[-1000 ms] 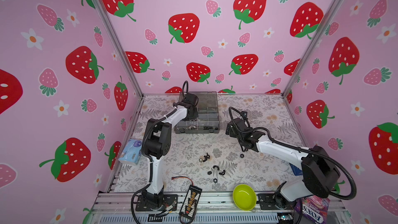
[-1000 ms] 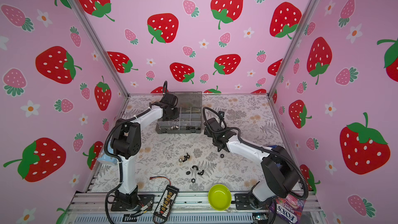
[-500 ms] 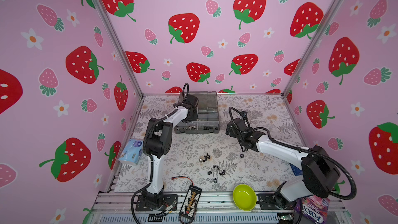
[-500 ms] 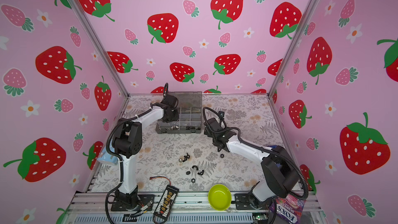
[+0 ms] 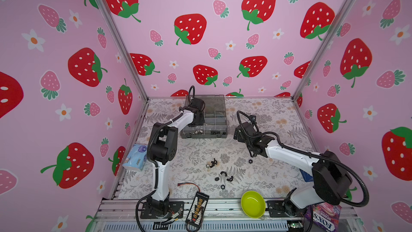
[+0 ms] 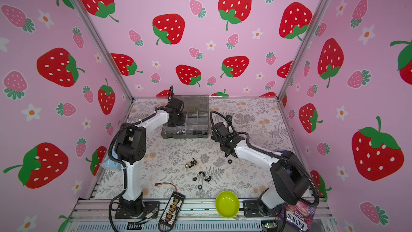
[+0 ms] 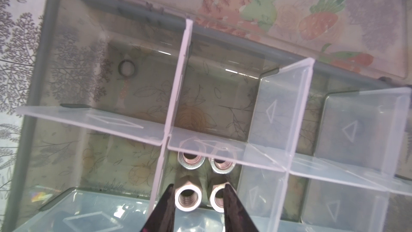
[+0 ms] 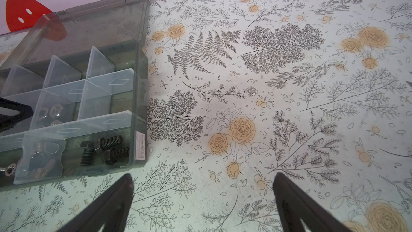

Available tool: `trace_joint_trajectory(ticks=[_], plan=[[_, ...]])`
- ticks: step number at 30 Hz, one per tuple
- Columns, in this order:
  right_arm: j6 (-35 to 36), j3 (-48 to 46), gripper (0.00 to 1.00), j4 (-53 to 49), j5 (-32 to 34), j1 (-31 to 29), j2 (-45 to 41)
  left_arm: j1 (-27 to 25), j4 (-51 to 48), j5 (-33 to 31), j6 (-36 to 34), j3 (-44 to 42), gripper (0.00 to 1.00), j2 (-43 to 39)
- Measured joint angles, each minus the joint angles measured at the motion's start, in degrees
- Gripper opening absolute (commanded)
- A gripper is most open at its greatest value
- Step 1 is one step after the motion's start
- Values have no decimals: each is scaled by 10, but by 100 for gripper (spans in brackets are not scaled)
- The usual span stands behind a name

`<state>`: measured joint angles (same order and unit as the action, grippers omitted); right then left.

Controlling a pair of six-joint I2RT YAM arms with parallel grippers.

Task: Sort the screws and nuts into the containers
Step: 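Open the left gripper to drop the nut into the nut compartment, then move the left gripper down to the silver hex nut beside the black wing nuts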

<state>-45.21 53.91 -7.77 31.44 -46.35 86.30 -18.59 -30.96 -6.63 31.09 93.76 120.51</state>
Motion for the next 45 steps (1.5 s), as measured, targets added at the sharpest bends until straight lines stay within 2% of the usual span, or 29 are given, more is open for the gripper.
trace_joint_trajectory(ticks=[12, 26, 32, 37, 39, 41, 45], plan=[[0, 0, 100, 0, 0, 0, 0, -17, 7, -3, 0, -95, 40, -154], [0, 0, 100, 0, 0, 0, 0, -113, 40, -12, -52, -346, 65, -382], [0, 0, 100, 0, 0, 0, 0, -165, 56, -22, -63, -450, 70, -461], [0, 0, 100, 0, -1, 0, 0, -221, 71, -24, -57, -508, 71, -491], [0, 0, 100, 0, -1, 0, 0, -242, 78, -24, -54, -518, 75, -490], [0, 0, 100, 0, -2, 0, 0, -263, 85, -24, -52, -524, 77, -484], [-1, 0, 100, 0, -2, 0, 0, -292, 95, -32, -52, -524, 75, -444]])
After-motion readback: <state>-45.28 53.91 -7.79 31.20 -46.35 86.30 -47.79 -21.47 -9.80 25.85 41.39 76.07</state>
